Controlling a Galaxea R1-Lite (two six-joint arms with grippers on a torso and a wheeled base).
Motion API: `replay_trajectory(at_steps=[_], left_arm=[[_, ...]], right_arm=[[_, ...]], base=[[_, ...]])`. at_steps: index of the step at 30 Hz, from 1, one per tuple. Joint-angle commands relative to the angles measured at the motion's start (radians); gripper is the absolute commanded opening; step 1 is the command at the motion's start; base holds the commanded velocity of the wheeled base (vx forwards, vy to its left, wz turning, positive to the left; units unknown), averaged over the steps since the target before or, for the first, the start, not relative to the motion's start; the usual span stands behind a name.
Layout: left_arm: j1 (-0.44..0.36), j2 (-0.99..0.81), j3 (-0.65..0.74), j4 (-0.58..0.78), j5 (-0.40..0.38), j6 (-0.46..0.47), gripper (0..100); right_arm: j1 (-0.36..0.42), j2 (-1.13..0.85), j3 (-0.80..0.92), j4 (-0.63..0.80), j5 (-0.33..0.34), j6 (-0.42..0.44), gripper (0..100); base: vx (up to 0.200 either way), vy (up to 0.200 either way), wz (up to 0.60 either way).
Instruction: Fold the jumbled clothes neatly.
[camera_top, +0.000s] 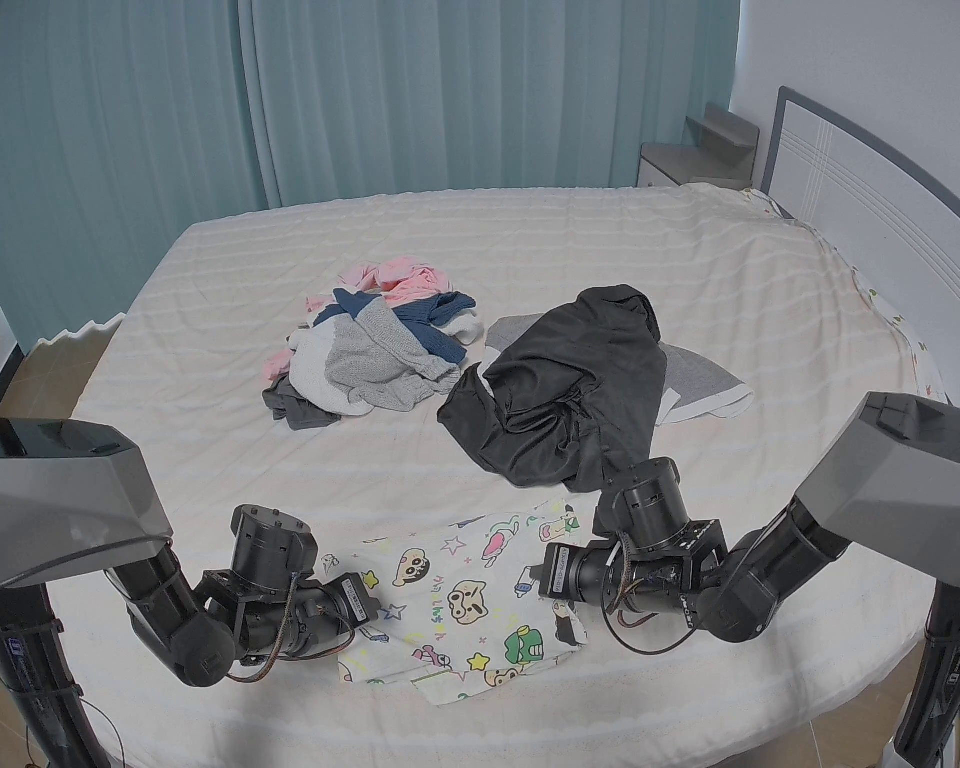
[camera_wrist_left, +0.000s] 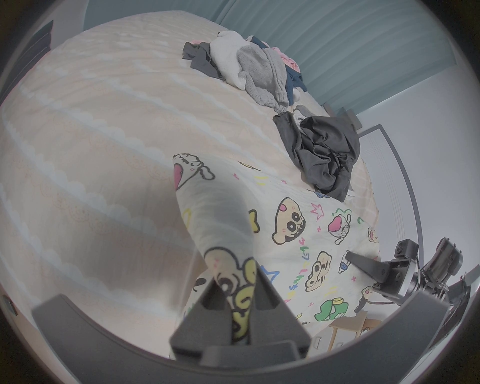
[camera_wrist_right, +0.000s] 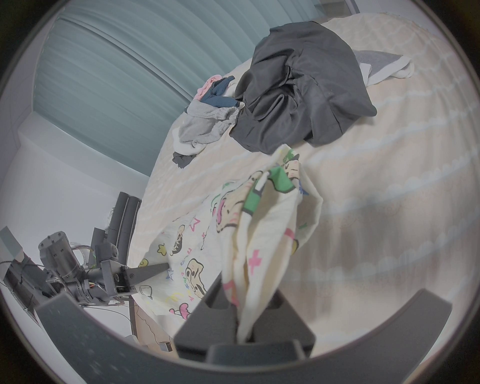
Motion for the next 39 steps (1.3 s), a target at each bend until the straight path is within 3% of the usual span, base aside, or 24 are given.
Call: replay_trajectory(at_steps=[1,19,20,21,22,32,39], left_arm=[[-0.002,0.030,0.001,-0.001,0.000,-0.001,0],[-0.044,0.105,0.016,-0.036,0.006,-0.001,0],[-0.044,0.105,0.016,-0.036,0.006,-0.001,0],[-0.044,0.106,0.016,-0.036,0.010,0.001,0],[-0.042,0.106,0.015,-0.036,0.018,-0.001,100],[-0.034,0.094,0.027,-0.036,0.070,-0.001,100],[0.009,-0.035,0.070,-0.036,0.072,0.004,100]], right_arm=[[0.002,0.032,0.014,0.001,0.000,0.000,0],[0.011,0.145,0.025,-0.019,-0.020,0.026,0],[0.013,0.150,0.025,-0.026,-0.027,0.029,100],[0.016,0.156,0.025,-0.040,-0.038,0.031,100],[0.016,0.156,0.025,-0.053,-0.047,0.029,100],[0.014,0.105,0.056,-0.063,-0.060,0.028,100],[-0.018,-0.043,0.152,-0.063,-0.060,0.028,100]], base=[[0.000,0.000,0.00],[0.000,0.000,0.00],[0.000,0.000,0.00],[0.000,0.000,0.00],[0.000,0.000,0.00],[0.000,0.000,0.00],[0.000,0.000,0.00]])
